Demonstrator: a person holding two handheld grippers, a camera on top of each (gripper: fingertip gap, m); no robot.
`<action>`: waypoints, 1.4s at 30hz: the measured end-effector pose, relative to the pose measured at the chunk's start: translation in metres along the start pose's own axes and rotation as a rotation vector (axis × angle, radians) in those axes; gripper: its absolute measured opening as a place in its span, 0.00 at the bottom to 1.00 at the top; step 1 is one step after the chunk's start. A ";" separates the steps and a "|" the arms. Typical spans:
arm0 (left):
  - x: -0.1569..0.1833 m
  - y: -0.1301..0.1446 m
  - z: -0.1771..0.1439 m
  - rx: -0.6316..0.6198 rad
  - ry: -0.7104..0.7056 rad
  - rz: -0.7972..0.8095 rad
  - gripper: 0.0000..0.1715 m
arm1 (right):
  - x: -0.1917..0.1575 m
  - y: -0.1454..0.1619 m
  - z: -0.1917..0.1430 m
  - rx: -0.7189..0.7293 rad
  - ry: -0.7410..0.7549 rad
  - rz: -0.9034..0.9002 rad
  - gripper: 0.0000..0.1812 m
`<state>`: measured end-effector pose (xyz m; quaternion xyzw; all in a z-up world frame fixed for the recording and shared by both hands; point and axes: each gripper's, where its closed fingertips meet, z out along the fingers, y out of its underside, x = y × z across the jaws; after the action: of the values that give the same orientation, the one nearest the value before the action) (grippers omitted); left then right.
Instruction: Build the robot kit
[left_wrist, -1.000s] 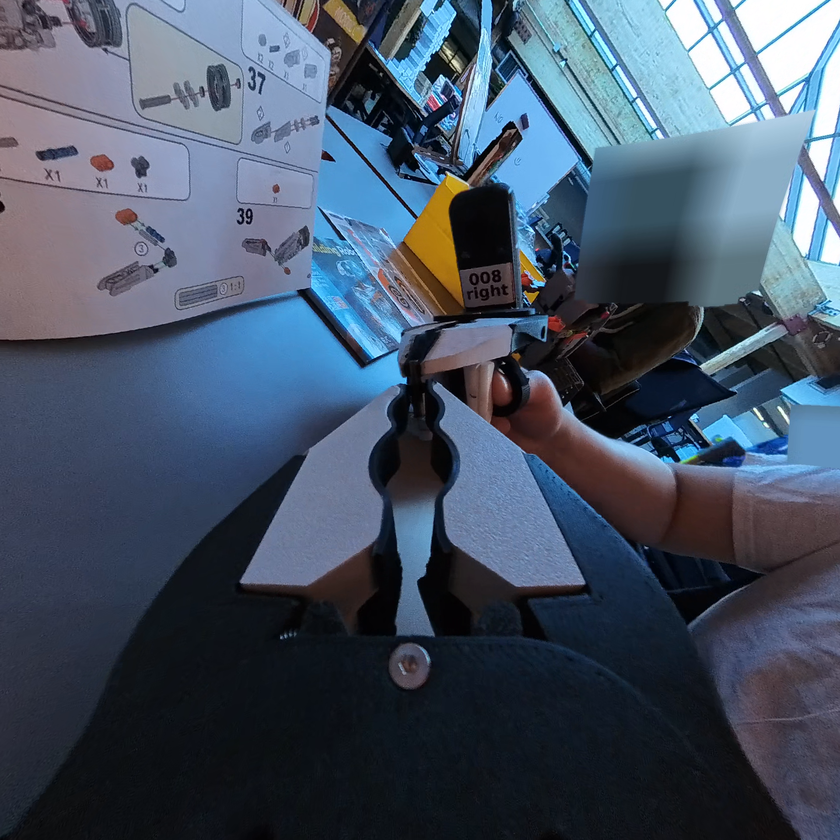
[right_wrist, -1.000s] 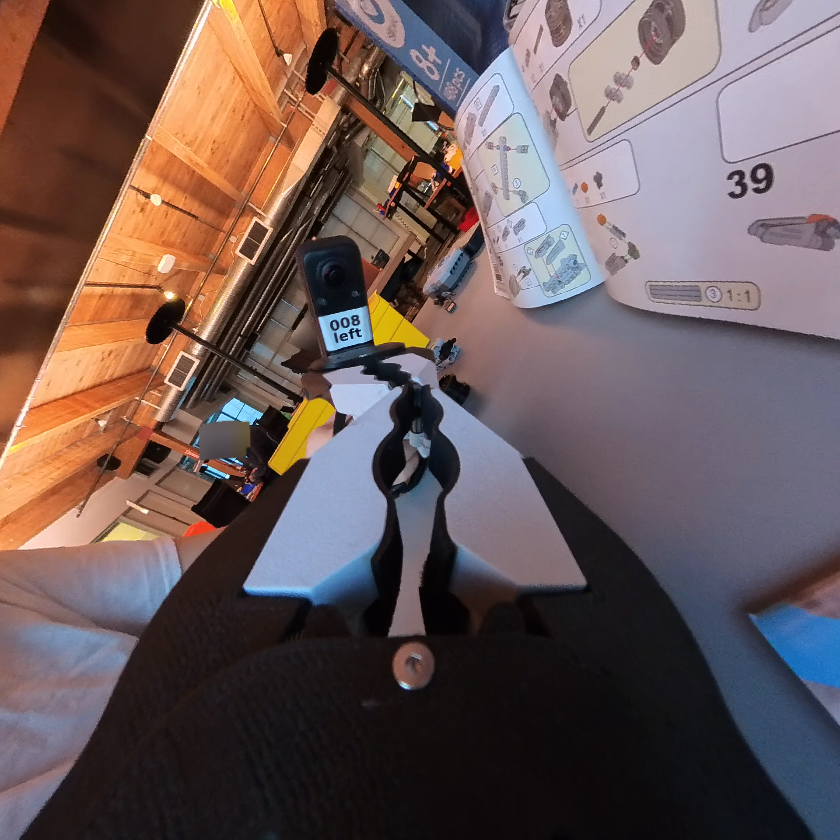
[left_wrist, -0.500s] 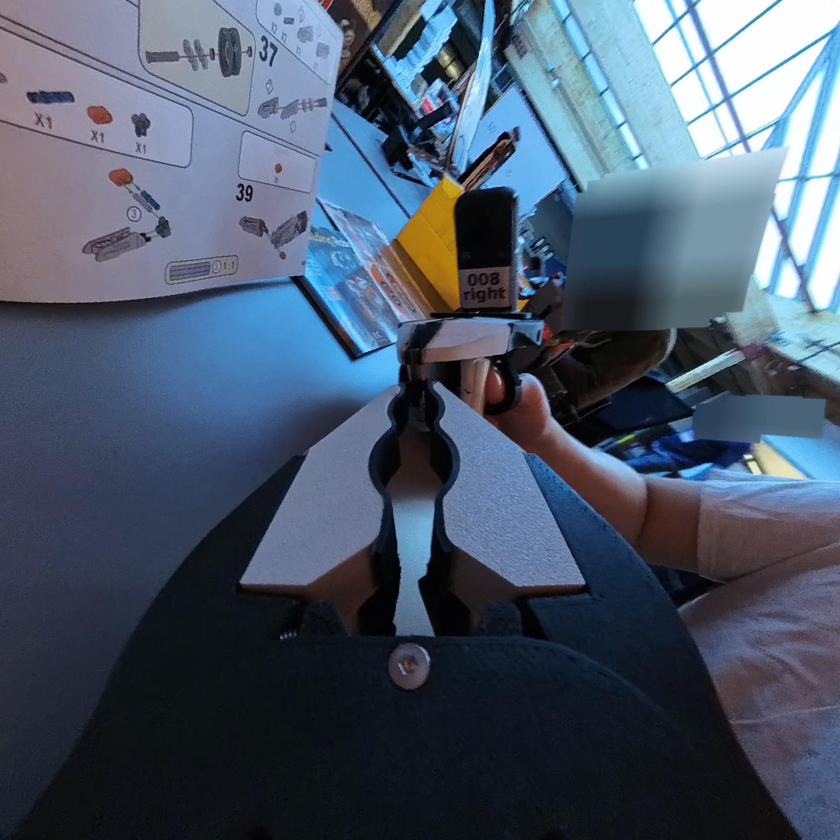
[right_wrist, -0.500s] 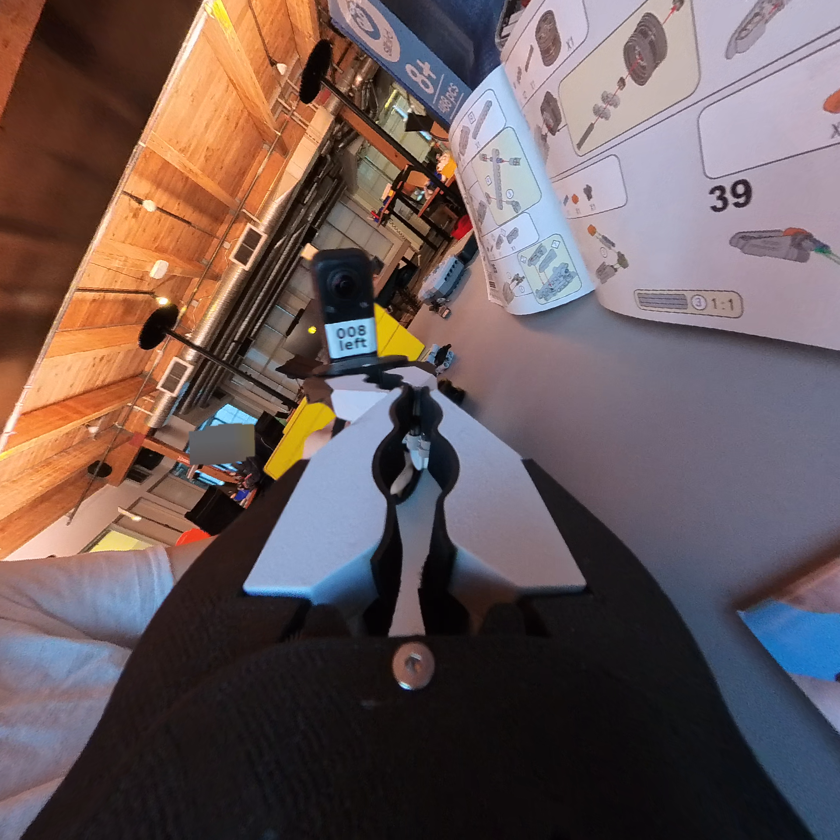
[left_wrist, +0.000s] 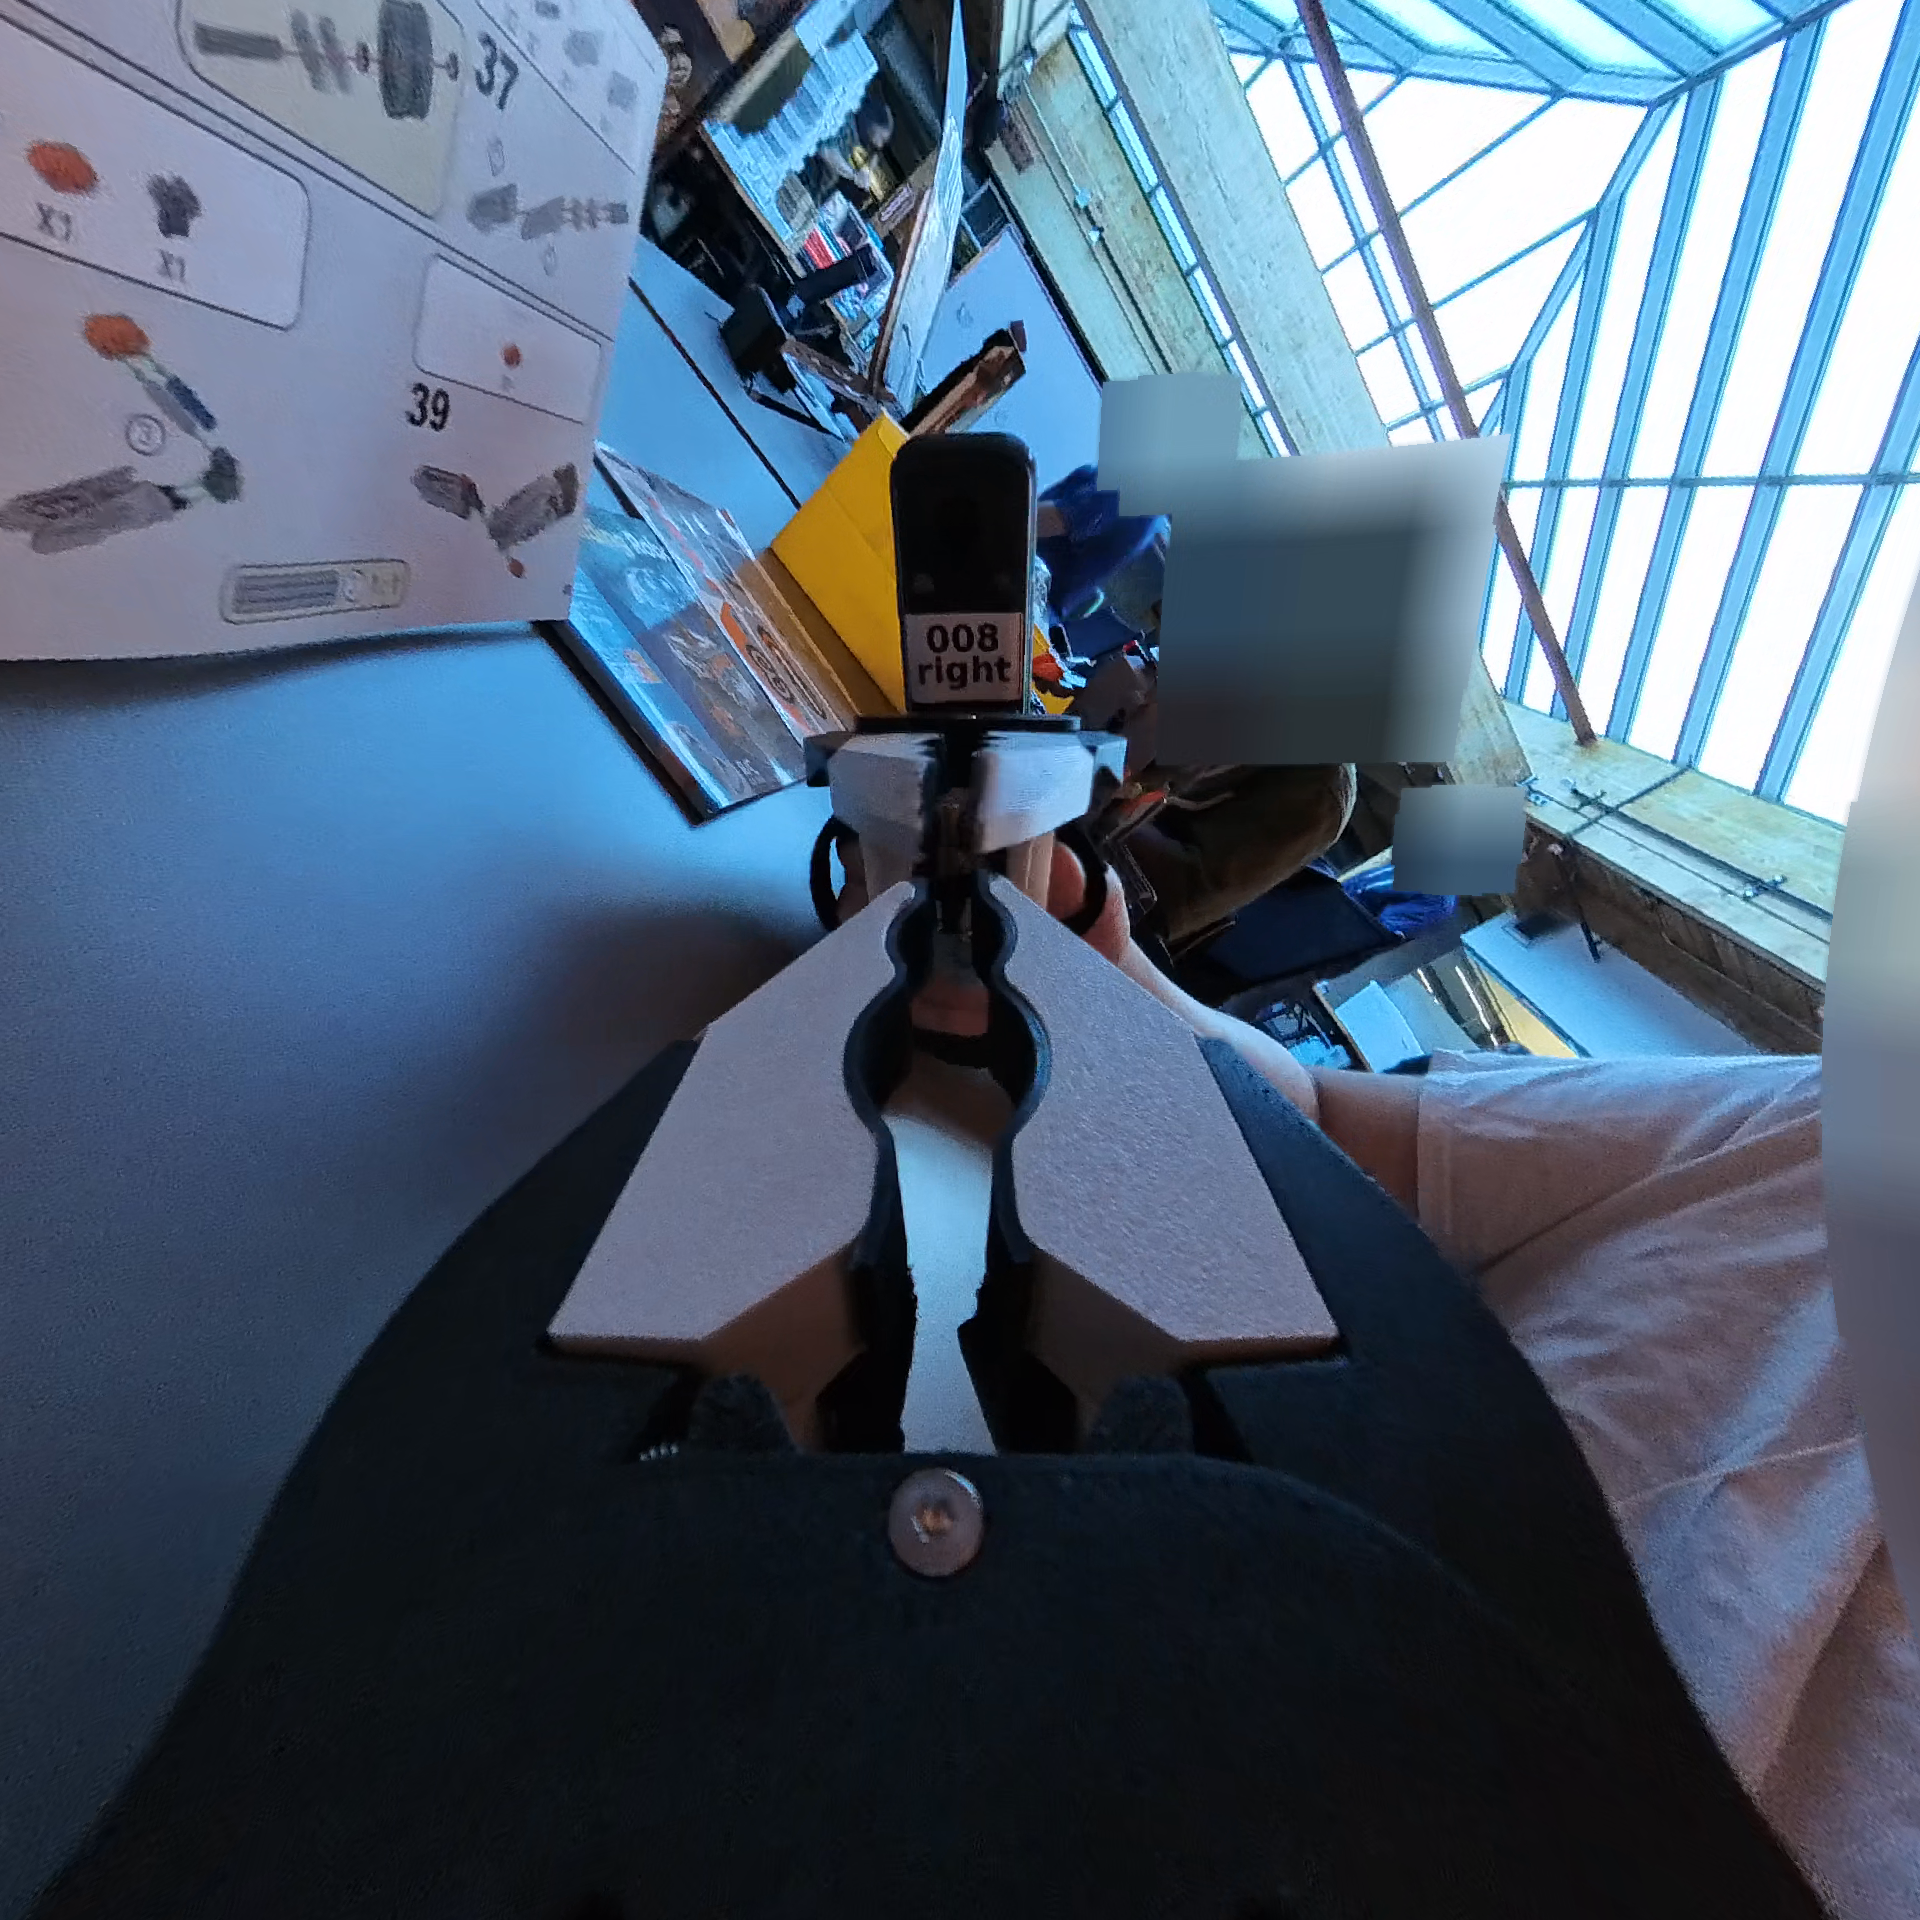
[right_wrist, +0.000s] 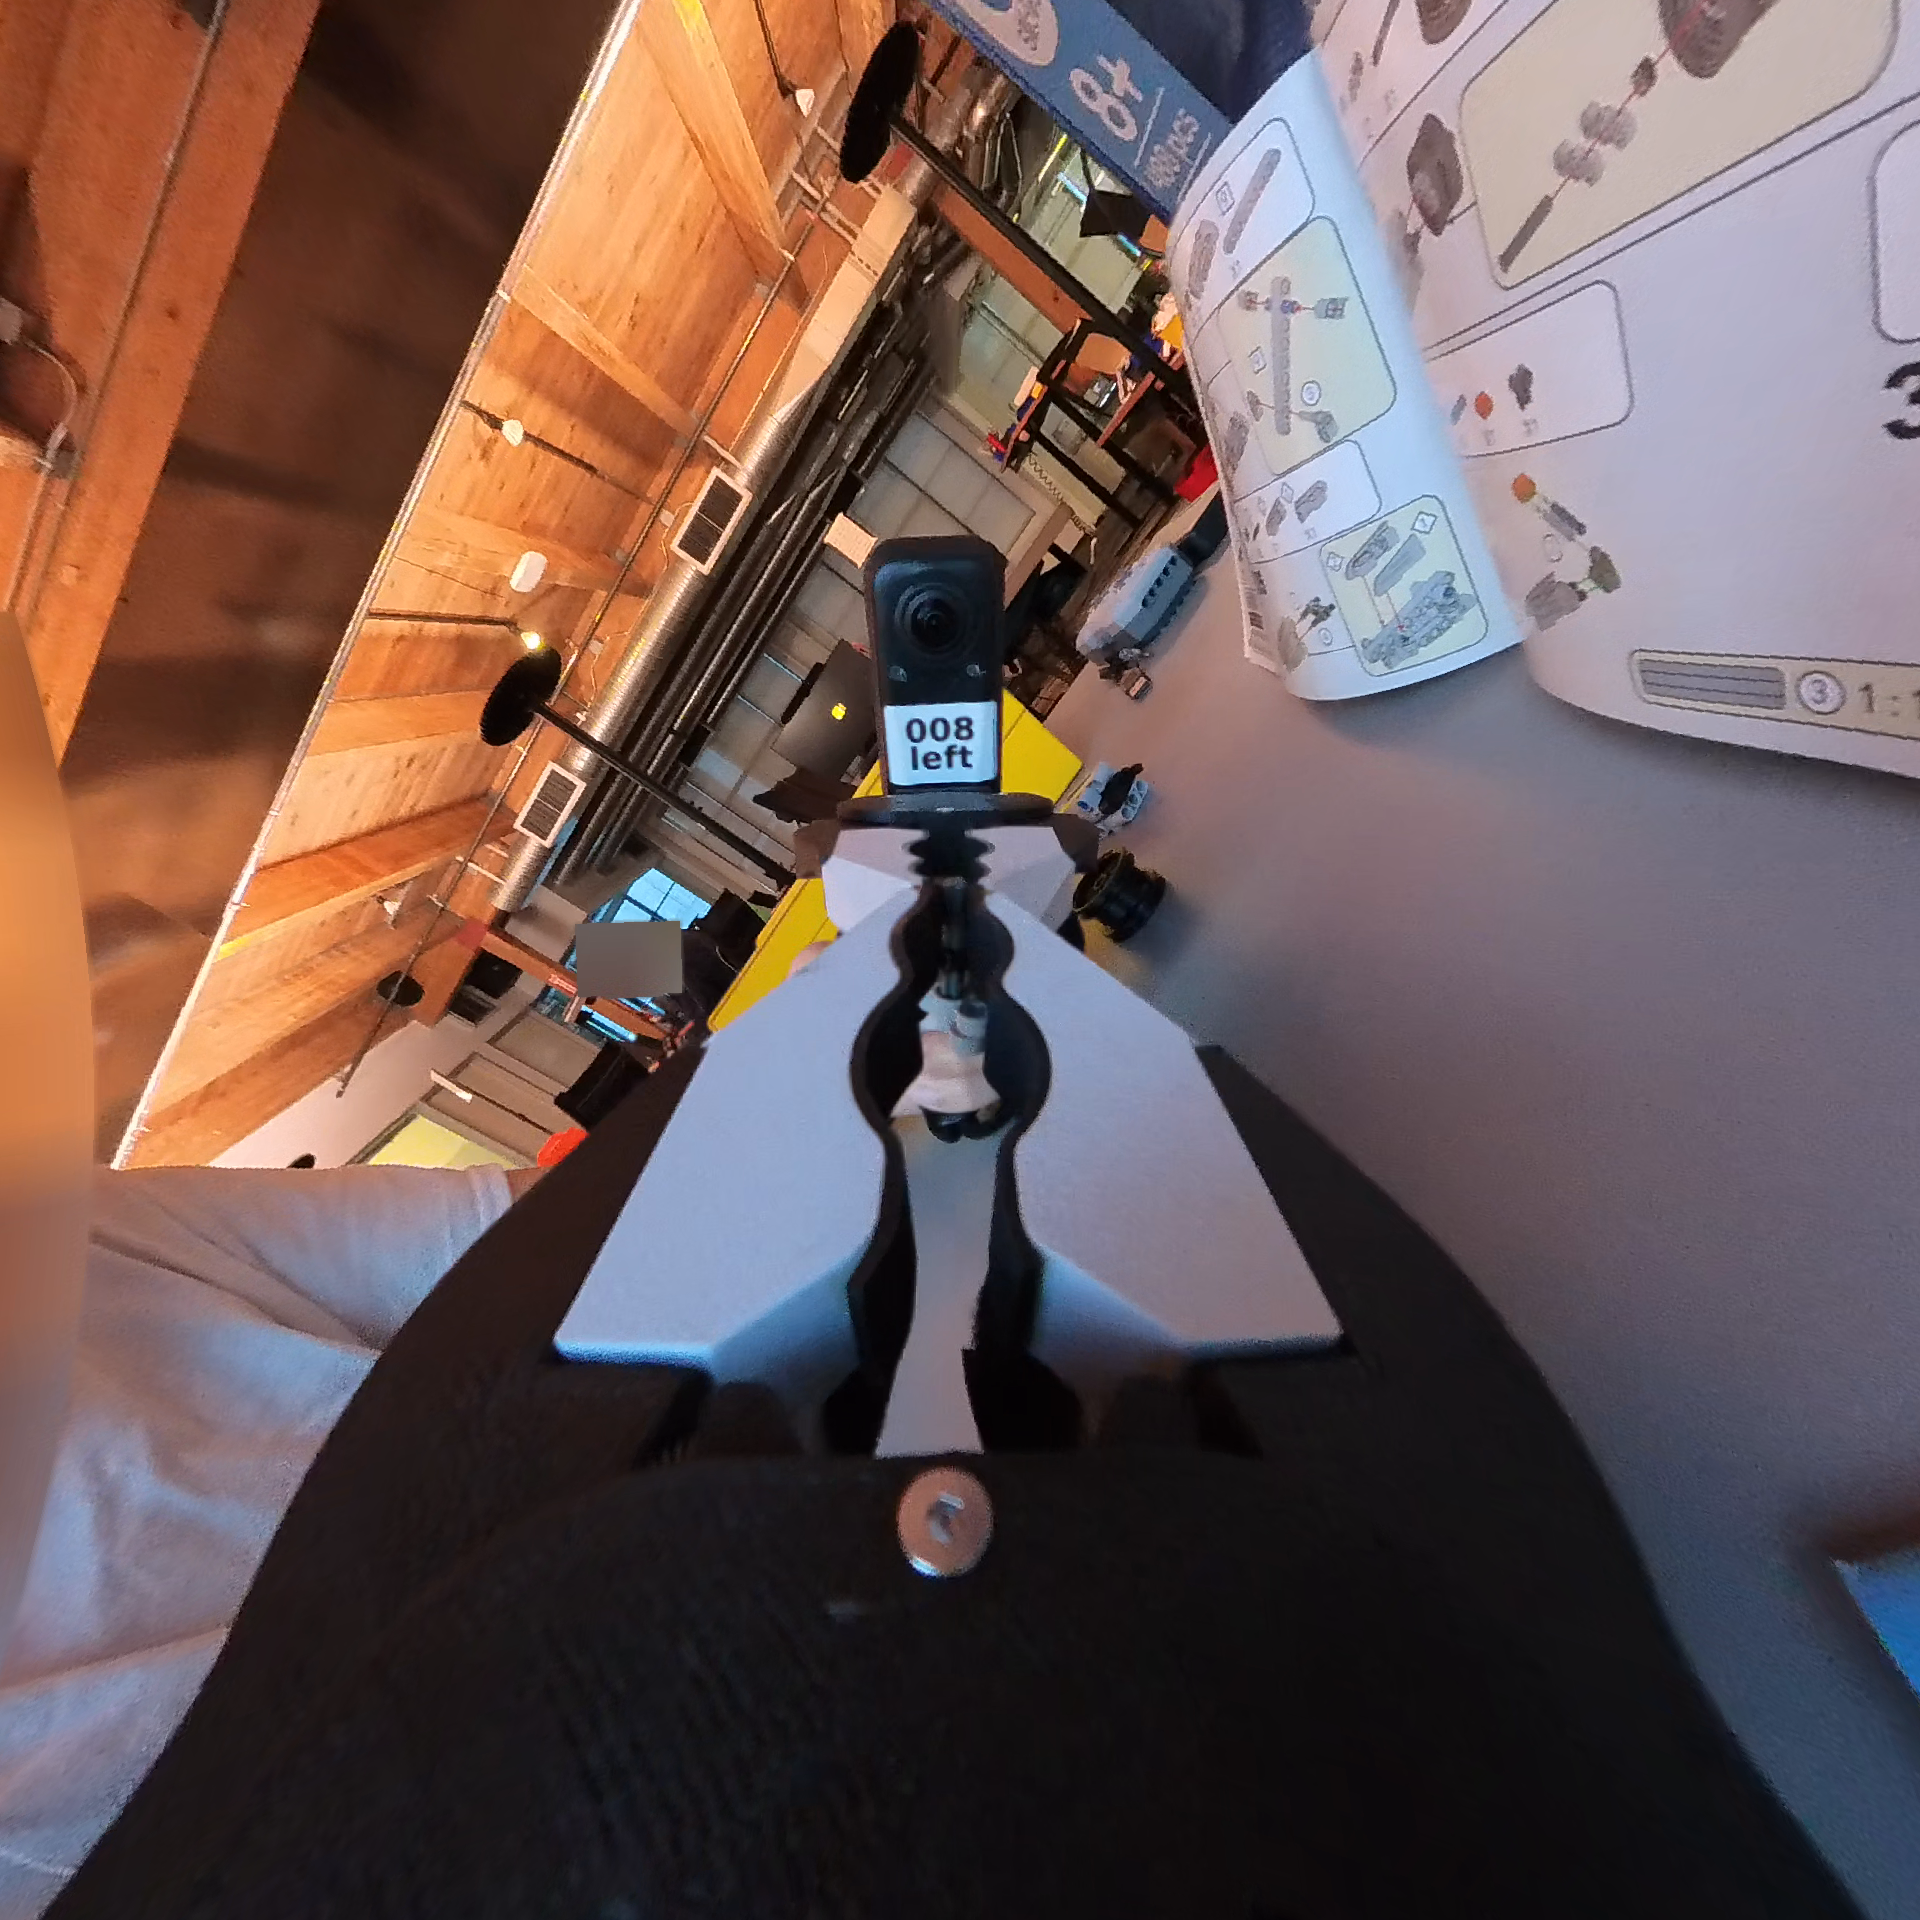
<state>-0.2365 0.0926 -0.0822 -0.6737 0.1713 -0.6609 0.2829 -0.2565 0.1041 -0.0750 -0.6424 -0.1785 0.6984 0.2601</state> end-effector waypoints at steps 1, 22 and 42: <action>0.000 0.000 0.000 0.002 0.001 0.004 0.02 | -0.001 0.000 -0.001 0.001 -0.009 0.014 0.02; -0.006 -0.002 0.000 -0.006 -0.075 0.054 0.03 | 0.006 0.001 -0.001 -0.010 0.028 0.054 0.01; -0.011 0.000 0.001 0.009 -0.070 -0.040 0.03 | 0.012 0.000 -0.002 -0.015 0.108 -0.062 0.01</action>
<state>-0.2363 0.0994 -0.0910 -0.6984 0.1447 -0.6433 0.2783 -0.2551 0.1109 -0.0847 -0.6750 -0.1894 0.6531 0.2862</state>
